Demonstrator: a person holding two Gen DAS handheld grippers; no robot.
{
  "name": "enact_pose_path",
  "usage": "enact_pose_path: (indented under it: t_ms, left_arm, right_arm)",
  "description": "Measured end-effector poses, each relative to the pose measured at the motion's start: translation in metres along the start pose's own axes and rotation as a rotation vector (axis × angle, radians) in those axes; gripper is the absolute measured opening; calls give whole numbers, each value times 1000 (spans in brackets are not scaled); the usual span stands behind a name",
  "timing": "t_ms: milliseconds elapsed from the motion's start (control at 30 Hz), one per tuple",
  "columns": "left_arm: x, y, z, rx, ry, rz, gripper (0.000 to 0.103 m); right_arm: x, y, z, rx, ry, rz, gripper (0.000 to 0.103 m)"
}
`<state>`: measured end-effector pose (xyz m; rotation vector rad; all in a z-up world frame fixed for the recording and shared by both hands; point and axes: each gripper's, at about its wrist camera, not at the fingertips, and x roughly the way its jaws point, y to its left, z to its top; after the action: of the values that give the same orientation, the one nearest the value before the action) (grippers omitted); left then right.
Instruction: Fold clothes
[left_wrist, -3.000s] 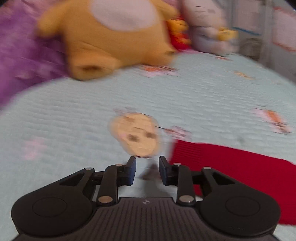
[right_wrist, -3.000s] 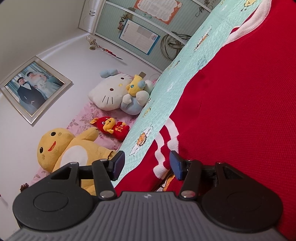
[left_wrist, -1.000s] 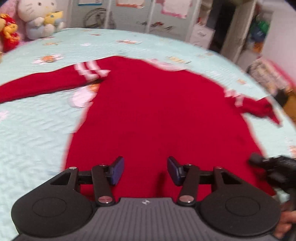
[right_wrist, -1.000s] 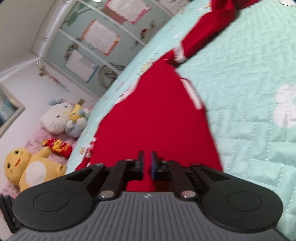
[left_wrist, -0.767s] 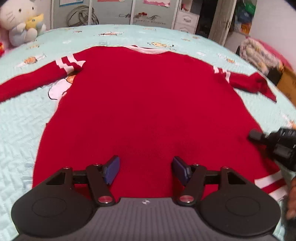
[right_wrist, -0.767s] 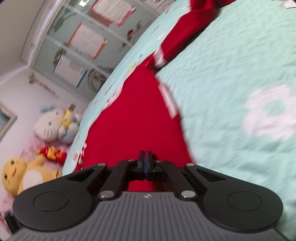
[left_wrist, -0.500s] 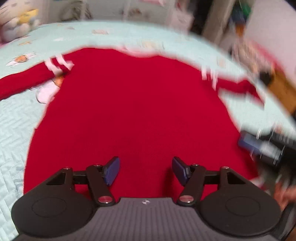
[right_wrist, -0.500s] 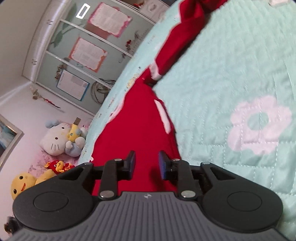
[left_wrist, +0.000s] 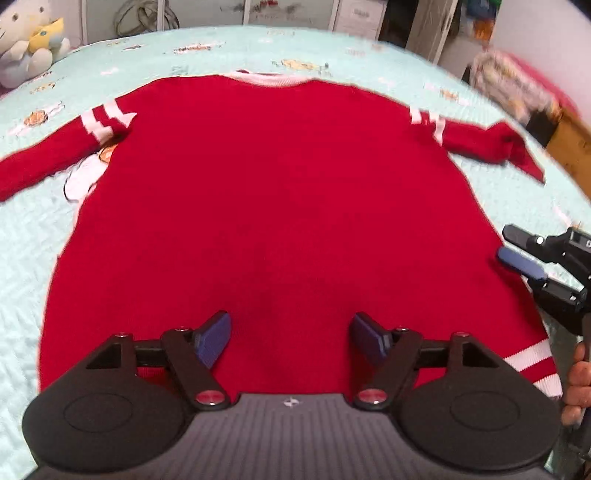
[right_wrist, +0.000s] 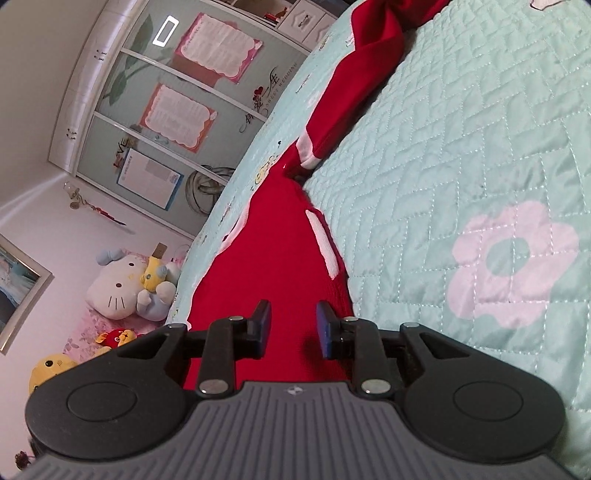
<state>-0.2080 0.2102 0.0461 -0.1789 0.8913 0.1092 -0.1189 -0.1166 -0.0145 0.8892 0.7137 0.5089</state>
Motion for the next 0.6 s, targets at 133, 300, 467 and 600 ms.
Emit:
enact_pose_path:
  t_ms: [133,300,467,600]
  left_arm:
    - [-15,-21,18,18,-100,-101,68]
    - [25,-41,13,88,-28,-70,73]
    - [18,-60,6,180,-49,-32,76]
    - [6,-58,13,97,-100,-158,65]
  right_arm:
    - [1,7,-1,-48,-22,-3,28]
    - [-4,11,3,-83,-55,-32,37]
    - [-16,-23,18,106,-145,35,37]
    - [-30,-39,26,173,-252,58,38]
